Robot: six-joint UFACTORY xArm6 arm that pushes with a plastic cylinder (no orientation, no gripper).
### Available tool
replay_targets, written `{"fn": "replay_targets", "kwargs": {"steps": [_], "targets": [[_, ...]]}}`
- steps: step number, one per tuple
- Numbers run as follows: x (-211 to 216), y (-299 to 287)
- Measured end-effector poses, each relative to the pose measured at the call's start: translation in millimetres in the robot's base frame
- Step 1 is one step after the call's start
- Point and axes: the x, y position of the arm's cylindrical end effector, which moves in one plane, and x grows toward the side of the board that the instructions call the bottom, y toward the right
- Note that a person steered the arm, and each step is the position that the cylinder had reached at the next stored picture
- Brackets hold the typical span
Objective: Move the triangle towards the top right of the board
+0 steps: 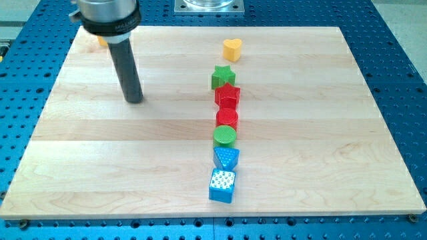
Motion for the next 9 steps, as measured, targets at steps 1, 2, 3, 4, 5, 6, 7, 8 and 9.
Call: {"fn": "replay_targets", "kwargs": {"steps": [1, 2, 3, 4, 5, 6, 7, 8, 9], "targets": [[1.3, -10.3], [14.9, -27.0], [63.8, -45.0], [96.7, -48.2], [110.5, -27.1], [130.0, -8.7], [130.1, -8.5], [135.3, -6.9], [150.4, 57.4]]}}
